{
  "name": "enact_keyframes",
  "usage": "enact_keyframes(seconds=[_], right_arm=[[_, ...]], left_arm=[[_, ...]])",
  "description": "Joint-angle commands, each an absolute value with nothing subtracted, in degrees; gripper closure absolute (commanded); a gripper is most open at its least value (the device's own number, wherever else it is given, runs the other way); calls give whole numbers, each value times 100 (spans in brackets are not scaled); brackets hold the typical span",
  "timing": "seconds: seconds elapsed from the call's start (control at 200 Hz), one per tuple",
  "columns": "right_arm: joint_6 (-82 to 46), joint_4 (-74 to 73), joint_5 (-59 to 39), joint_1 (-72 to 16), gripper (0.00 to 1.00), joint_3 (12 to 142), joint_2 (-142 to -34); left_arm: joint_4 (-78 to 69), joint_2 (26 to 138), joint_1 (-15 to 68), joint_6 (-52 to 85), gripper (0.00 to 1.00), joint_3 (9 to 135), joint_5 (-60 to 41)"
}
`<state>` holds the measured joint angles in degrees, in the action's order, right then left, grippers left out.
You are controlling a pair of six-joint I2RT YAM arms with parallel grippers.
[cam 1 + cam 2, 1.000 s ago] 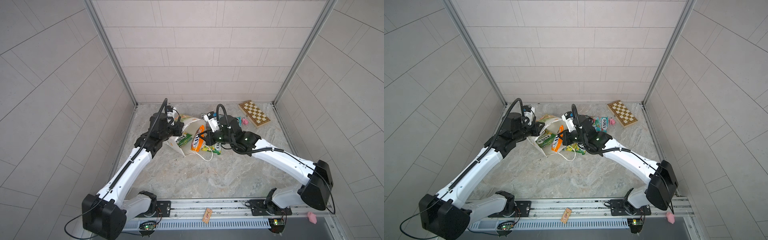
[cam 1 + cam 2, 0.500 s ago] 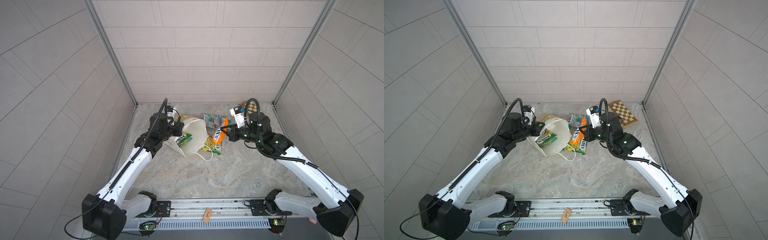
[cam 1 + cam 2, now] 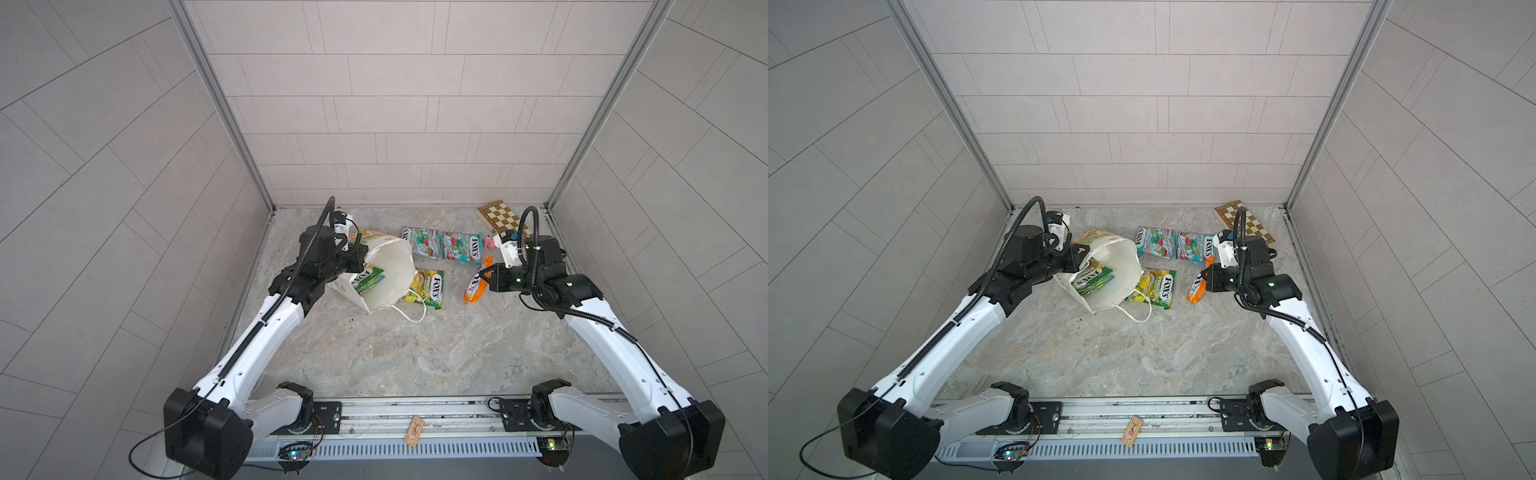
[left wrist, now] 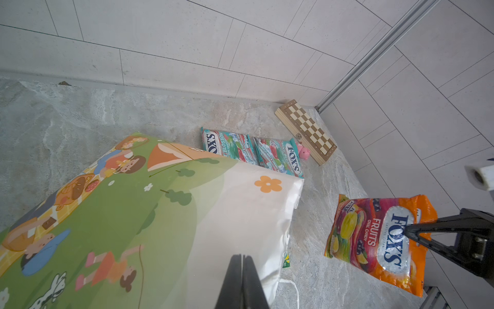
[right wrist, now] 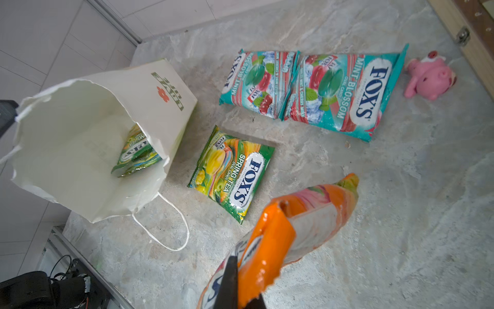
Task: Take the snacks out of the paper bag
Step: 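Carry the orange packet beside the green packet and lower it to the table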
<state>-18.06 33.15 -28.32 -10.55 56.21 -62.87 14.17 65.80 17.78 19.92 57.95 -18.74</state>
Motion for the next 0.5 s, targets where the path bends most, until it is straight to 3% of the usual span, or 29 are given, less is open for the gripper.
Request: enact_keyframes(seconds=[0.0, 0.49], right_arm=[[-1401, 3191, -3018, -1007, 100, 5632, -6532], [-1183, 2659, -4096, -843, 100, 6045, -8363]], left_arm=[[1494, 6512, 1775, 1935, 100, 5951, -1819], [1496, 6496, 1775, 1923, 100, 5955, -1802]])
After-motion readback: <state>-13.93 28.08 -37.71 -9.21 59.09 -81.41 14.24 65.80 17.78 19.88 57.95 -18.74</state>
